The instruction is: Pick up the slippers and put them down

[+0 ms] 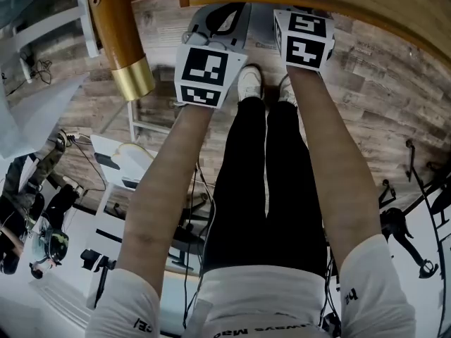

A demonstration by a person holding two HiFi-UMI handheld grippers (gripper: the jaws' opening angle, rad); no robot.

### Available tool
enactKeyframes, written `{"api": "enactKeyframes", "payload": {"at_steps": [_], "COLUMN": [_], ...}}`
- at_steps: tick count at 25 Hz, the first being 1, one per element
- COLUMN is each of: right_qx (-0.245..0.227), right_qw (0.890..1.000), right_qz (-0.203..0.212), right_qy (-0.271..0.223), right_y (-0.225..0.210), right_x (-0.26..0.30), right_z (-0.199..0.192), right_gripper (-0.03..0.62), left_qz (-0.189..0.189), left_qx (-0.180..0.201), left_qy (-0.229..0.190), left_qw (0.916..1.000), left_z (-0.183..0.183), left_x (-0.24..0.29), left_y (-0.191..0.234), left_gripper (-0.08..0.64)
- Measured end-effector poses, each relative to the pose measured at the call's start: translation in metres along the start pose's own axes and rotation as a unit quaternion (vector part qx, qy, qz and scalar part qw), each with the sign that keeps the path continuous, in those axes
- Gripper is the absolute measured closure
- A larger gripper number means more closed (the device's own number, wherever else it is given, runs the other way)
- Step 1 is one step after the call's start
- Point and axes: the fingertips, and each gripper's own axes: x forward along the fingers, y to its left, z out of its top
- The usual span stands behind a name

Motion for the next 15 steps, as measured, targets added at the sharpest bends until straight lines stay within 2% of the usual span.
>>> {"api": "enactKeyframes", "payload": {"at_steps": [15], "right_qx": [-0.022], "right_qw": [0.999], "right_qz": [0.025], "right_qy": [-0.009], "right_y": [0.002], "right_x": [-0.045], "right_z": [-0.009], "right_gripper": [0.568], "left_qz": [0.01], "left_qx": [0.0], "left_qy": [-0.02], "left_qw": [0.9998], "left_z": [0.018], "left_x": [-0.021], "left_y": [-0.016], "left_gripper": [0.548]}}
